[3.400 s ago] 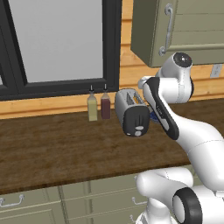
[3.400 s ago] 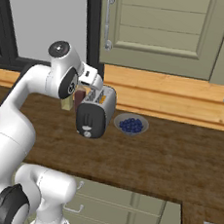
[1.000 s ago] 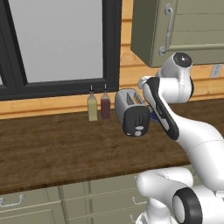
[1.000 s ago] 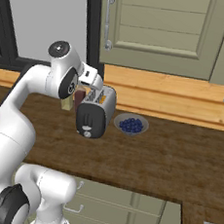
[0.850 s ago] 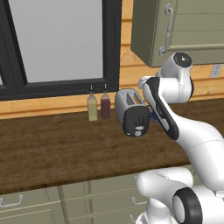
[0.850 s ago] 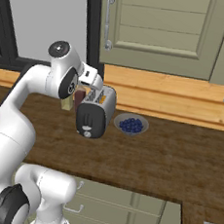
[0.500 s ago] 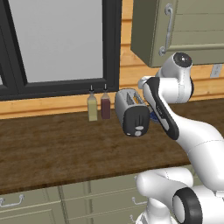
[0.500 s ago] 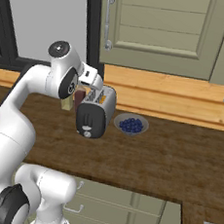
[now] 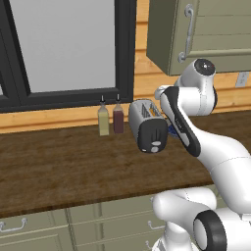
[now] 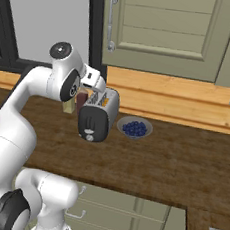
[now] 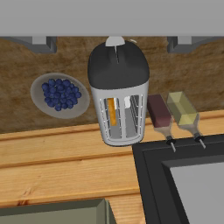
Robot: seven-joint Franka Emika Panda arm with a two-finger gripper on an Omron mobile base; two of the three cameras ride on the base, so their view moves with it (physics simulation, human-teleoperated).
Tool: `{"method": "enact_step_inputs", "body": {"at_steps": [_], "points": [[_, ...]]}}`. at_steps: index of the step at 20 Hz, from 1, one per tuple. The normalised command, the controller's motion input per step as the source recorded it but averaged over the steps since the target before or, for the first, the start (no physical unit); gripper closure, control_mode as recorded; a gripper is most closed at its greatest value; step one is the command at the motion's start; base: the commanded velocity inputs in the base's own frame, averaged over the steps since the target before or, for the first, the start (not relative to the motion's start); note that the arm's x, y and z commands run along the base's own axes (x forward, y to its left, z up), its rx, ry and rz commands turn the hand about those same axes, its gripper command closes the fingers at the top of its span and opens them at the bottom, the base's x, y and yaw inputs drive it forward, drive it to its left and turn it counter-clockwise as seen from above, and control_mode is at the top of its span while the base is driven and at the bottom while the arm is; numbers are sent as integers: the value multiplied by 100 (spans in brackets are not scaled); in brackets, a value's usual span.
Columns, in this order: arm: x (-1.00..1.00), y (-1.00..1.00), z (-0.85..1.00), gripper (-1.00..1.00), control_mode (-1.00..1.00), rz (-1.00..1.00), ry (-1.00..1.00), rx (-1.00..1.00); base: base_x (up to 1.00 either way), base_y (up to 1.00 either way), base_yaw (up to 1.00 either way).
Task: Start the toaster. Once the lever pops up, take the bread to the plate on the dining counter.
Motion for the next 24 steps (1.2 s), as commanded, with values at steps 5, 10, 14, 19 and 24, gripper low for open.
{"method": "enact_step_inputs", "body": {"at_steps": [5,10,14,19,24], "points": [[0,0,0,-100,-100,0,0,0,0,0,0],[0,0,0,-100,-100,0,0,0,0,0,0],[0,0,0,-100,-100,0,0,0,0,0,0],[0,0,0,-100,-100,0,0,0,0,0,0],[0,0,0,-100,-100,0,0,0,0,0,0]]}}
